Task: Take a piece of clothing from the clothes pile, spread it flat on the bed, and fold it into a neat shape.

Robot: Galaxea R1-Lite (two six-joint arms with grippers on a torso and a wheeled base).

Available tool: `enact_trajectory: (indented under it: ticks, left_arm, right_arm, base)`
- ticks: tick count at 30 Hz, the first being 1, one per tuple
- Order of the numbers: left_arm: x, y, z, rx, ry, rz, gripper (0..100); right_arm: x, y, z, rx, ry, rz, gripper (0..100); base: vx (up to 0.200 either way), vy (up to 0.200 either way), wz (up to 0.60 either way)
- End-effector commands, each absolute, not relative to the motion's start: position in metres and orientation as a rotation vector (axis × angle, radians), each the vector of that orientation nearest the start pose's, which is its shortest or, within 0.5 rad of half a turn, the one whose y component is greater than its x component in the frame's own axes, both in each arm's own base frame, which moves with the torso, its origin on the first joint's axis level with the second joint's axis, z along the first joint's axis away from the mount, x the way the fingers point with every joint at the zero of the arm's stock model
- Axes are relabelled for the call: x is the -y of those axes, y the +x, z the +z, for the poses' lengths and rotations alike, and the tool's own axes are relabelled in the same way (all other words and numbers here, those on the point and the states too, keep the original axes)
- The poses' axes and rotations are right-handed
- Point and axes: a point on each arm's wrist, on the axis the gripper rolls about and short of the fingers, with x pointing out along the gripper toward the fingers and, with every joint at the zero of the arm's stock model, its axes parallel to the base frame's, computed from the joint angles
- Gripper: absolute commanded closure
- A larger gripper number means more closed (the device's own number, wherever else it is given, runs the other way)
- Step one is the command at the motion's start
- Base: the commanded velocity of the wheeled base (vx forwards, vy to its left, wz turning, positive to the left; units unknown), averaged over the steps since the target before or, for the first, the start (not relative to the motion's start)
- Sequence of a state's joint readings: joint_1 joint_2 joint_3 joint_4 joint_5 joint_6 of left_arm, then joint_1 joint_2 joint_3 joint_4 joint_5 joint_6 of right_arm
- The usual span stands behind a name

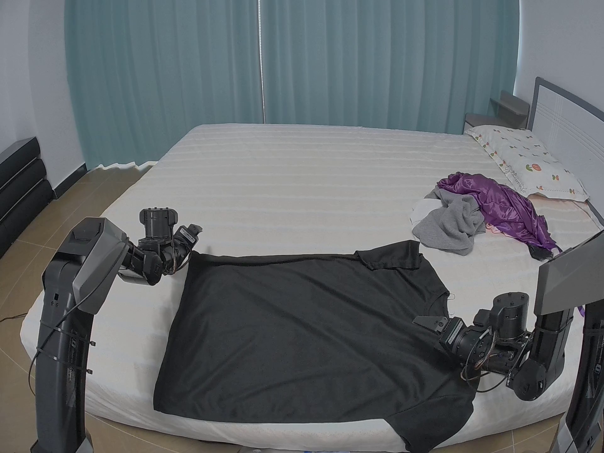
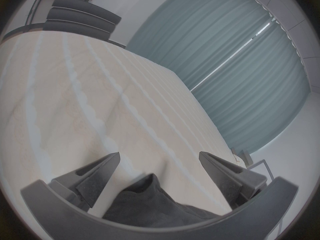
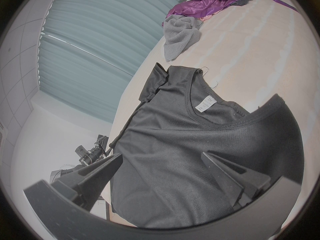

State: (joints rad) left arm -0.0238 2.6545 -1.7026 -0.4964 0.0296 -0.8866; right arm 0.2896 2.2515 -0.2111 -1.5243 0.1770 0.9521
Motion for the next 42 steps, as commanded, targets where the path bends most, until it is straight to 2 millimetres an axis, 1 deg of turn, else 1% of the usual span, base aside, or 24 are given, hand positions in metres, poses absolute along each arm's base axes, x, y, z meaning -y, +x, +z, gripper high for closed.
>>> enact_trajectory:
  ticks: [1, 5, 6, 8, 12, 13, 14, 19, 24, 29, 30, 31, 32, 33, 35, 38, 39, 40, 41, 42]
  left_arm:
    - [0.011, 0.519, -0.01, -0.447, -0.861, 0.192, 0]
    - [0.012, 0.517, -0.011, -0.47, -0.868, 0.175, 0]
    - [0.012, 0.517, -0.011, -0.47, -0.868, 0.175, 100]
    - [0.016, 0.516, -0.016, -0.483, -0.864, 0.172, 100]
    - [0.016, 0.519, -0.013, -0.467, -0.864, 0.164, 100]
    - [0.012, 0.522, -0.009, -0.438, -0.872, 0.164, 100]
    - [0.009, 0.522, -0.01, -0.43, -0.876, 0.167, 100]
    - [0.007, 0.524, -0.008, -0.377, -0.894, 0.179, 100]
    - [0.006, 0.525, -0.009, -0.349, -0.911, 0.187, 100]
    - [0.005, 0.521, -0.006, -0.361, -0.918, 0.18, 100]
    - [0.005, 0.521, -0.006, -0.361, -0.918, 0.18, 100]
    - [0.006, 0.519, -0.006, -0.368, -0.918, 0.178, 100]
    - [0.006, 0.519, -0.005, -0.368, -0.918, 0.177, 100]
    - [0.006, 0.519, -0.004, -0.366, -0.919, 0.176, 0]
    - [0.006, 0.518, -0.004, -0.36, -0.919, 0.173, 0]
    - [0.006, 0.513, -0.003, -0.354, -0.914, 0.156, 0]
    - [0.007, 0.511, -0.003, -0.358, -0.916, 0.14, 0]
    - [0.007, 0.511, -0.003, -0.358, -0.916, 0.14, 0]
    - [0.008, 0.502, -0.001, -0.386, -0.925, 0.074, 0]
    - [0.008, 0.502, -0.001, -0.386, -0.925, 0.074, 0]
  right_arm:
    - [-0.081, 0.253, -0.007, -0.697, 0.882, 0.176, 0]
    - [-0.081, 0.254, -0.008, -0.696, 0.881, 0.178, 0]
    - [-0.081, 0.254, -0.008, -0.696, 0.881, 0.178, 0]
    - [-0.081, 0.254, -0.009, -0.698, 0.88, 0.172, 0]
    - [-0.081, 0.255, -0.01, -0.698, 0.88, 0.169, 0]
    - [-0.082, 0.258, -0.009, -0.687, 0.881, 0.175, 0]
    - [-0.082, 0.259, -0.009, -0.681, 0.883, 0.177, 0]
    - [-0.085, 0.273, -0.003, -0.617, 0.889, 0.201, 0]
    - [-0.094, 0.304, 0.001, -0.55, 0.866, 0.209, 0]
    - [-0.099, 0.338, 0.007, -0.578, 0.757, 0.199, 0]
    - [-0.099, 0.339, 0.007, -0.577, 0.755, 0.198, 0]
    - [-0.104, 0.354, 0.014, -0.571, 0.749, 0.204, 0]
    - [-0.108, 0.361, 0.017, -0.577, 0.742, 0.209, 0]
    - [-0.11, 0.365, 0.017, -0.584, 0.74, 0.208, 0]
    - [-0.115, 0.376, 0.021, -0.593, 0.73, 0.21, 0]
    - [-0.119, 0.391, 0.018, -0.614, 0.722, 0.2, 0]
    - [-0.12, 0.395, 0.017, -0.616, 0.719, 0.2, 0]
    - [-0.12, 0.395, 0.017, -0.616, 0.719, 0.2, 0]
    - [-0.12, 0.405, 0.015, -0.621, 0.714, 0.191, 0]
    - [-0.12, 0.405, 0.016, -0.621, 0.714, 0.191, 0]
  base:
    - [0.0, 0.0, 0.0]
    - [0.0, 0.0, 0.0]
    - [0.0, 0.0, 0.0]
    - [0.0, 0.0, 0.0]
    - [0.0, 0.0, 0.0]
    - [0.0, 0.0, 0.0]
    - [0.0, 0.0, 0.0]
    - [0.0, 0.0, 0.0]
    - [0.0, 0.0, 0.0]
    - [0.0, 0.0, 0.0]
    - [0.0, 0.0, 0.0]
    - [0.0, 0.0, 0.0]
    - [0.0, 0.0, 0.0]
    - [0.0, 0.0, 0.0]
    - [0.0, 0.0, 0.0]
    - [0.0, 0.0, 0.0]
    - [0.0, 0.0, 0.0]
    - [0.0, 0.0, 0.0]
    - [0.0, 0.0, 0.0]
    - [0.0, 0.0, 0.0]
